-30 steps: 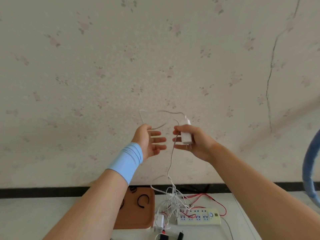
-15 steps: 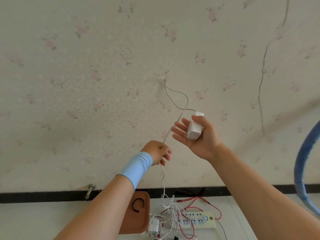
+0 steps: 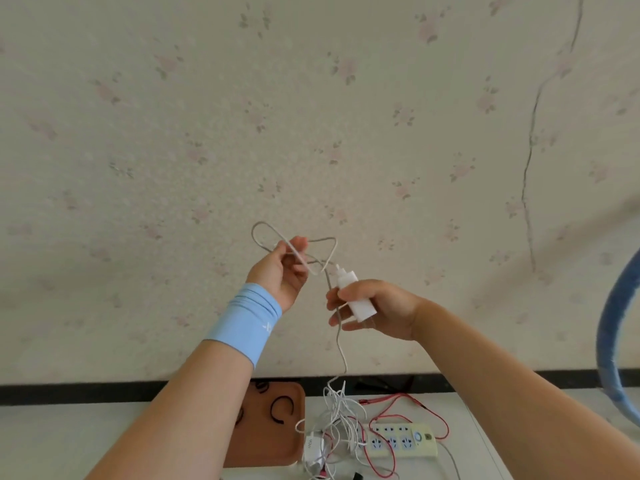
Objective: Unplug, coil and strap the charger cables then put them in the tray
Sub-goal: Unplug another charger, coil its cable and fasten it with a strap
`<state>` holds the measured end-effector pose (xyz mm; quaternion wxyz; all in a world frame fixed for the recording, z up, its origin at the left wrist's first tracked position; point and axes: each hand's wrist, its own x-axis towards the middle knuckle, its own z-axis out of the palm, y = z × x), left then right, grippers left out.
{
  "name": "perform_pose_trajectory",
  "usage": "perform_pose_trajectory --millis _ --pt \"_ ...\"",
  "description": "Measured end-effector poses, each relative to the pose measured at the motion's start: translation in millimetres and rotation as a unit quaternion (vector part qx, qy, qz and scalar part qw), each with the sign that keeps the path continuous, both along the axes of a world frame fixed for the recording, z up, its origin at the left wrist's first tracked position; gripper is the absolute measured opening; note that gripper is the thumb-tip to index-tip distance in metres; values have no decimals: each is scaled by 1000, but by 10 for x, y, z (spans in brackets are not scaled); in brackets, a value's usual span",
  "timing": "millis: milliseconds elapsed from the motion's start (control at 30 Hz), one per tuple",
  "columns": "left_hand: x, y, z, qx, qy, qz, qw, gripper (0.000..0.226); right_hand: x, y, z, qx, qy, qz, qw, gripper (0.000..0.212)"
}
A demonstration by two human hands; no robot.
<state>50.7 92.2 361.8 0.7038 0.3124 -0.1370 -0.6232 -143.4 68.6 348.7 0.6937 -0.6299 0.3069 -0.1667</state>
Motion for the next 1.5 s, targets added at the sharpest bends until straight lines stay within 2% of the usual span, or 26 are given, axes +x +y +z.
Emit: perform_pose_trajectory --millis 100,200,267,367,400,433,500,600,700,733,800,900,967,1067,1200,1267,1333,1400,1467,1500 --pt "28 85 -22 47 -66 -32 996 43 7 -42 69 48 -76 -85 992 46" --pt "-99 175 -63 128 -217 -80 965 29 8 -88 135 109 -147 -146 972 45" --pt "-207 221 -120 138 -356 -156 911 25 9 -119 172 136 -193 -166 957 45" --pt "-357 278 -208 100 -541 -316 773 30 8 -132 224 143 -237 -176 945 42" --pt "-396 284 -222 88 -583 -329 738 26 4 -133 235 141 -246 -181 942 42" --pt "-419 276 -226 76 -613 -312 722 24 -1 -138 239 140 -257 -187 938 44" --pt "-419 235 -224 56 -629 -227 742 26 -20 -157 225 151 -283 -198 926 46" --pt "-376 162 -180 33 -555 -85 827 28 -65 -184 171 147 -252 -200 935 44" --pt "-354 108 -86 7 -366 4 931 28 -99 -166 71 88 -128 -111 981 39" --pt "-339 98 -55 1 -289 8 957 28 -104 -154 31 62 -83 -77 992 41" --pt "-301 97 0 -4 -158 -10 987 27 -88 -132 -43 22 -10 -22 999 51" --pt "-247 96 40 3 -35 -38 999 22 -24 -78 -97 -22 64 6 998 53" --pt "-225 98 70 -10 -3 -36 999 22 11 -54 -116 -51 89 1 995 57" --pt "-209 106 72 -12 -79 -10 997 20 34 -65 -82 -49 61 -54 995 59" --pt "-209 136 -11 54 -206 -40 976 12 14 -133 9 -8 -55 -132 990 37" --pt "-227 184 -42 97 -336 -86 933 16 1 -152 53 20 -111 -163 980 37" --pt "-274 204 -99 116 -480 -144 858 20 -10 -167 83 44 -155 -182 970 41" --pt "-324 156 -211 114 -603 -189 767 20 -16 -164 120 59 -183 -187 963 45" --pt "-357 93 -339 95 -717 -230 651 20 -20 -159 148 69 -210 -191 956 48" --pt "-366 81 -397 88 -743 -250 614 29 -22 -162 153 78 -229 -195 951 48"
